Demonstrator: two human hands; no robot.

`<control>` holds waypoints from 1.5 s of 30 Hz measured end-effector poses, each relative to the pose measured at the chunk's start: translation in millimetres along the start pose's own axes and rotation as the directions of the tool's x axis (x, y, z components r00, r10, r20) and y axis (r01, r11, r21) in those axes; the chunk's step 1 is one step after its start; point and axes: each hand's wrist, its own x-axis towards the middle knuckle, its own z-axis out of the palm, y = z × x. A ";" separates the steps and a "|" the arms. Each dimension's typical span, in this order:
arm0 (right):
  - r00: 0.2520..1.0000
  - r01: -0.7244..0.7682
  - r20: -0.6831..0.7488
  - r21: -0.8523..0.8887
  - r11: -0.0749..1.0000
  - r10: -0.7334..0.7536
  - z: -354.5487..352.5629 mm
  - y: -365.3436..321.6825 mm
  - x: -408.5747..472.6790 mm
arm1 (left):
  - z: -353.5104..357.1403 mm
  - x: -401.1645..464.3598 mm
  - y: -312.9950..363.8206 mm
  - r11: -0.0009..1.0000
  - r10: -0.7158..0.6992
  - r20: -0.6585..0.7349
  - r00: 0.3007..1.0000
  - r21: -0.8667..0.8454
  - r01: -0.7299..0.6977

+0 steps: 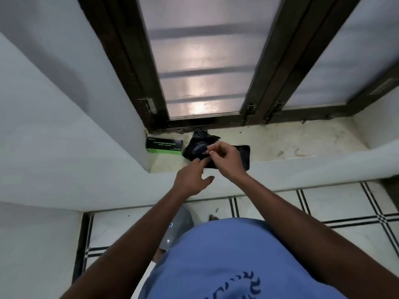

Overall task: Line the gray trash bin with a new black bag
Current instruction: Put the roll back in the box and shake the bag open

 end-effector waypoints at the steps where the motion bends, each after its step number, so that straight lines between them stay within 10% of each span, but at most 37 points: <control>1: 1.000 -0.017 -0.018 0.017 1.000 0.018 -7.7 3.7 -2.0 | 3.3 4.5 5.5 0.994 -0.014 0.025 1.000 0.112 0.011; 7: 0.999 -0.035 0.032 -0.240 0.970 0.044 -45.9 24.7 -12.7 | 21.3 16.8 9.1 0.979 -0.065 -0.158 0.985 0.180 0.093; 11: 0.971 0.112 0.219 -0.774 0.623 0.098 -61.9 46.1 -11.0 | 17.2 14.3 7.0 0.998 -0.055 -0.249 0.967 -0.021 0.051; 15: 0.964 0.191 0.247 -0.905 0.379 0.103 -59.8 62.0 -14.7 | 15.8 5.7 9.8 0.984 -0.092 -0.151 0.984 -0.164 0.067; 19: 0.976 0.110 0.209 -0.734 0.670 0.068 -50.7 50.5 -23.5 | 10.8 -11.0 21.5 0.836 -0.305 -0.104 0.947 -0.505 0.214; 21: 0.954 -0.107 0.224 -0.360 0.927 0.197 -41.6 25.3 -32.1 | 1.2 -24.7 27.0 0.713 -0.366 -0.035 0.930 -0.653 0.256; 26: 0.906 -0.388 0.295 0.285 0.877 0.304 -14.6 -25.7 -65.9 | -36.1 -74.0 22.8 0.550 -0.257 0.054 0.965 -0.813 0.192; 32: 0.945 -0.313 0.184 0.278 0.908 0.270 30.9 -49.8 -113.2 | -73.4 -142.8 -10.3 0.542 -0.390 -0.067 0.918 -0.823 0.170; 37: 0.887 -0.220 0.438 0.123 0.968 0.146 53.6 -68.6 -160.0 | -81.6 -209.9 -52.1 0.201 -0.503 0.059 0.862 -0.962 0.183; 45: 0.903 -0.045 0.426 -0.035 0.998 0.055 96.7 -105.8 -241.3 | -78.4 -295.2 -87.5 0.462 -0.579 -0.127 0.806 -0.865 0.196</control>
